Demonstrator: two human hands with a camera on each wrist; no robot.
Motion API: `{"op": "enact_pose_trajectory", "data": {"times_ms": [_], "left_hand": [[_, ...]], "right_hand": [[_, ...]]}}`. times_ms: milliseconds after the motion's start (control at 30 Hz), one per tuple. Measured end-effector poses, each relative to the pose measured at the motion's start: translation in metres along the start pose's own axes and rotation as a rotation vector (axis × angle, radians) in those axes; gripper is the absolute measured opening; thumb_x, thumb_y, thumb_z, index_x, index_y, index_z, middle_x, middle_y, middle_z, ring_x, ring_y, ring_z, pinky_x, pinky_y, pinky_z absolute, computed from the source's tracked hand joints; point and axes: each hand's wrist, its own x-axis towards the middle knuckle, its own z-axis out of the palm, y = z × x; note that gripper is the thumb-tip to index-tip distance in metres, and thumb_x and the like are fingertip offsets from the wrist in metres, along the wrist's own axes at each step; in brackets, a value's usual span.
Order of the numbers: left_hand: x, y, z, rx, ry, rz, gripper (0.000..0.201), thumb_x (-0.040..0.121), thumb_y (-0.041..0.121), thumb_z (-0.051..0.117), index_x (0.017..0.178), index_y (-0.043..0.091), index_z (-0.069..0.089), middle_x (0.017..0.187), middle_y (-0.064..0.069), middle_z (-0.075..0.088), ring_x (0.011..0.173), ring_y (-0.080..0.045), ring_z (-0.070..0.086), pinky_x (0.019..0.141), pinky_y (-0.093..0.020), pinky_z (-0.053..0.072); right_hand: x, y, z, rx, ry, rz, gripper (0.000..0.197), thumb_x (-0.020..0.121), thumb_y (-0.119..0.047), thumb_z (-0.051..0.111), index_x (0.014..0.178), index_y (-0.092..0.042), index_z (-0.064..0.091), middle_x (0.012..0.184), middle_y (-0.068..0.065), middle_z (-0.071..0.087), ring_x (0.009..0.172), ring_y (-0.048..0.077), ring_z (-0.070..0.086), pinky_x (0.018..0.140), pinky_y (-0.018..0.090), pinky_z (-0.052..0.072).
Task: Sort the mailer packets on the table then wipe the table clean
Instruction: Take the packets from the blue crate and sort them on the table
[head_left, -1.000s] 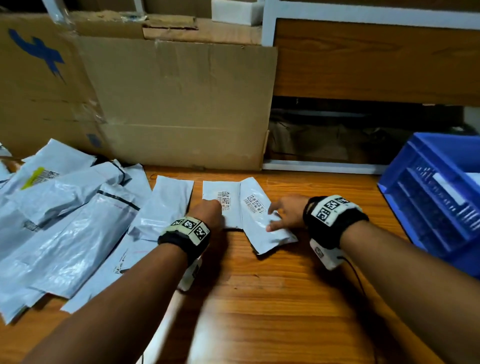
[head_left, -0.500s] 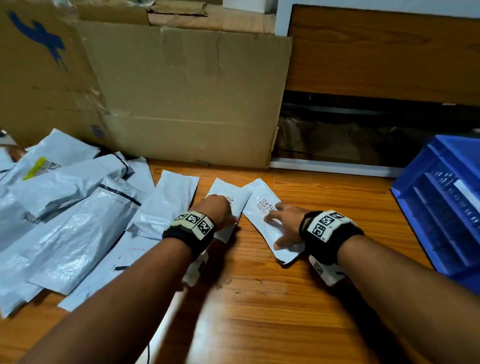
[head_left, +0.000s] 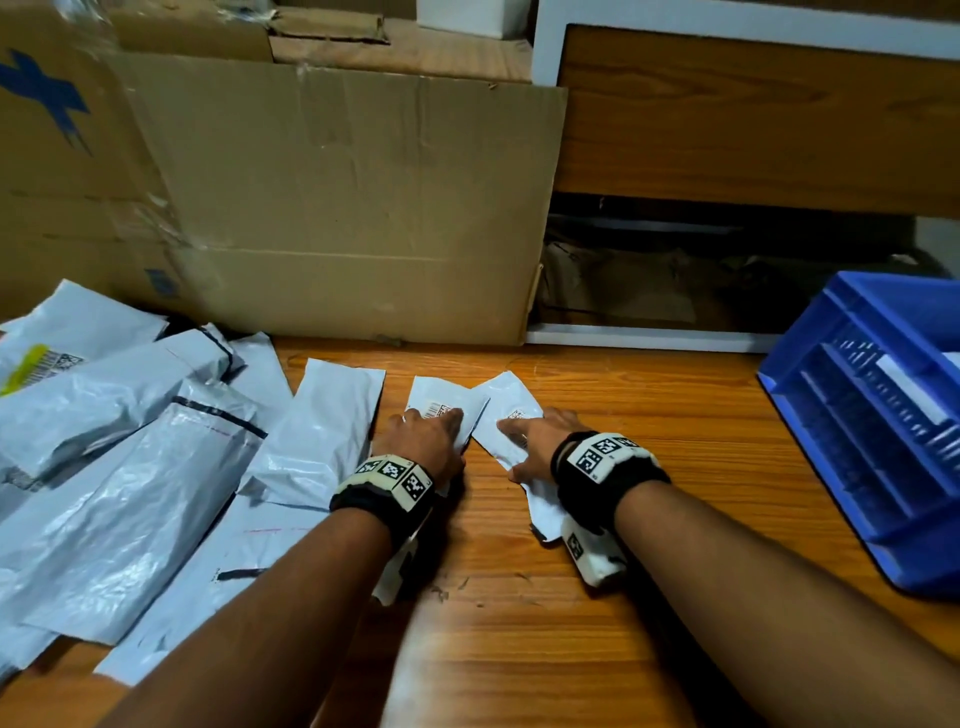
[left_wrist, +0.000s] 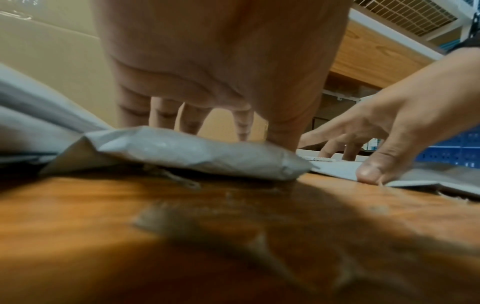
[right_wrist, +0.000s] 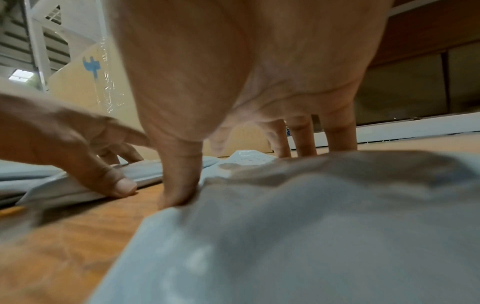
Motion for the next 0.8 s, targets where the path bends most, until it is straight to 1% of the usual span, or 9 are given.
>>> {"op": "enact_pose_trajectory", "data": {"times_ms": [67, 167, 300, 400, 533, 567, 633, 700, 800], "left_hand": [[0.0, -0.001, -0.003, -0.043, -0.005, 0.021, 0.05, 0.088, 0.051, 0.055, 0.134, 0.038, 0.039, 0.128, -0.017, 0.048, 0.118, -0.037, 0.048, 0.095, -0.044, 0.043], [0.001, 0.003, -0.015, -0.105, -0.003, 0.078, 0.048, 0.087, 0.048, 0.059, 0.13, 0.035, 0.045, 0.122, -0.015, 0.051, 0.112, -0.034, 0.053, 0.089, -0.039, 0.045], [0.0, 0.025, -0.036, -0.149, 0.049, 0.169, 0.049, 0.089, 0.045, 0.06, 0.134, 0.032, 0.045, 0.122, -0.015, 0.056, 0.114, -0.033, 0.052, 0.09, -0.038, 0.045], [-0.004, 0.054, -0.05, -0.201, 0.083, 0.21, 0.057, 0.088, 0.047, 0.06, 0.14, 0.035, 0.04, 0.125, -0.017, 0.057, 0.114, -0.033, 0.055, 0.089, -0.036, 0.045], [-0.017, 0.109, -0.073, -0.238, 0.142, 0.255, 0.061, 0.085, 0.049, 0.061, 0.141, 0.036, 0.039, 0.129, -0.013, 0.058, 0.113, -0.032, 0.057, 0.09, -0.036, 0.046], [-0.021, 0.126, -0.081, -0.239, 0.158, 0.265, 0.062, 0.085, 0.049, 0.061, 0.141, 0.037, 0.039, 0.13, -0.012, 0.057, 0.114, -0.032, 0.057, 0.091, -0.037, 0.046], [-0.031, 0.16, -0.096, -0.246, 0.208, 0.28, 0.062, 0.084, 0.052, 0.062, 0.14, 0.039, 0.04, 0.131, -0.009, 0.058, 0.115, -0.032, 0.057, 0.091, -0.037, 0.046], [-0.043, 0.197, -0.109, -0.289, 0.276, 0.298, 0.062, 0.081, 0.056, 0.062, 0.138, 0.042, 0.042, 0.131, -0.007, 0.059, 0.115, -0.031, 0.058, 0.093, -0.038, 0.049], [-0.065, 0.256, -0.126, -0.387, 0.368, 0.332, 0.062, 0.081, 0.058, 0.063, 0.137, 0.041, 0.044, 0.133, -0.007, 0.058, 0.117, -0.031, 0.057, 0.093, -0.037, 0.048]], "right_hand": [[0.0, -0.004, 0.0, 0.022, 0.026, 0.005, 0.066, 0.078, -0.045, 0.07, 0.138, -0.046, 0.04, 0.137, 0.01, 0.047, 0.125, 0.033, 0.04, 0.102, 0.041, 0.04], [-0.008, 0.005, -0.004, 0.111, 0.071, 0.041, 0.052, 0.082, -0.03, 0.068, 0.131, -0.042, 0.052, 0.134, 0.005, 0.054, 0.121, 0.028, 0.051, 0.097, 0.034, 0.047], [-0.033, 0.04, -0.023, 0.181, 0.184, 0.063, 0.044, 0.09, -0.028, 0.061, 0.132, -0.038, 0.054, 0.138, 0.002, 0.055, 0.121, 0.025, 0.055, 0.098, 0.031, 0.046], [-0.061, 0.073, -0.045, 0.235, 0.255, 0.135, 0.04, 0.091, -0.029, 0.062, 0.13, -0.037, 0.056, 0.137, -0.002, 0.055, 0.116, 0.022, 0.058, 0.086, 0.023, 0.047], [-0.103, 0.119, -0.082, 0.302, 0.301, 0.165, 0.04, 0.089, -0.027, 0.065, 0.128, -0.036, 0.057, 0.126, 0.0, 0.062, 0.1, 0.018, 0.063, 0.074, 0.019, 0.048], [-0.113, 0.132, -0.091, 0.304, 0.307, 0.163, 0.042, 0.089, -0.026, 0.065, 0.128, -0.036, 0.057, 0.128, 0.001, 0.06, 0.1, 0.018, 0.063, 0.072, 0.019, 0.048], [-0.136, 0.158, -0.107, 0.3, 0.35, 0.158, 0.044, 0.087, -0.025, 0.066, 0.13, -0.035, 0.057, 0.134, 0.0, 0.057, 0.106, 0.018, 0.061, 0.072, 0.016, 0.042], [-0.159, 0.187, -0.121, 0.284, 0.414, 0.133, 0.047, 0.086, -0.025, 0.067, 0.131, -0.032, 0.056, 0.138, -0.001, 0.054, 0.114, 0.018, 0.058, 0.076, 0.015, 0.035], [-0.195, 0.233, -0.14, 0.268, 0.497, 0.106, 0.05, 0.086, -0.027, 0.069, 0.133, -0.03, 0.055, 0.142, 0.002, 0.05, 0.119, 0.021, 0.055, 0.079, 0.018, 0.034]]}}
